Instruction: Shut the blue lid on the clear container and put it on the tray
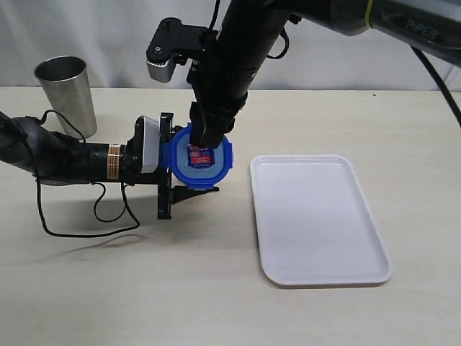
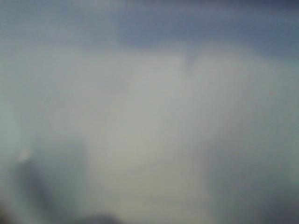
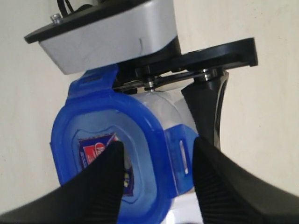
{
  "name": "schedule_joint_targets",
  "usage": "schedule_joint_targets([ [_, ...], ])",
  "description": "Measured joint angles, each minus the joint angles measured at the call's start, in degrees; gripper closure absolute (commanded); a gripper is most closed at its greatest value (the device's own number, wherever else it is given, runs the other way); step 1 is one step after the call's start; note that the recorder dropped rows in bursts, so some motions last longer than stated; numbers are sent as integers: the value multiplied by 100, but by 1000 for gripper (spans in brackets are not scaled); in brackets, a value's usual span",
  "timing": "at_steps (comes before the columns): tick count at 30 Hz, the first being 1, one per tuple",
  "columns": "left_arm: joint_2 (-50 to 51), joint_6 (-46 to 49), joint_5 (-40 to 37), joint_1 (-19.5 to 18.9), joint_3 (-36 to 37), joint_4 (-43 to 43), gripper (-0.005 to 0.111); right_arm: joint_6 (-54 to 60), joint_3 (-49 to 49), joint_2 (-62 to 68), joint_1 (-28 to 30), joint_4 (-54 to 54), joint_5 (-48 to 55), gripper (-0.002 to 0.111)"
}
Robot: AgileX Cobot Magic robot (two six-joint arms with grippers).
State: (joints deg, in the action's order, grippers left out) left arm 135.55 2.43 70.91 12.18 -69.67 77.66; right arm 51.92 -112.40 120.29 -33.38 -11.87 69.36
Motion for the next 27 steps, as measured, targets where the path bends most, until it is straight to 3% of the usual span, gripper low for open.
schedule_joint_targets([
  [27, -4, 26, -131, -20, -20, 103, 107, -375, 282, 248, 45, -259, -14, 74],
])
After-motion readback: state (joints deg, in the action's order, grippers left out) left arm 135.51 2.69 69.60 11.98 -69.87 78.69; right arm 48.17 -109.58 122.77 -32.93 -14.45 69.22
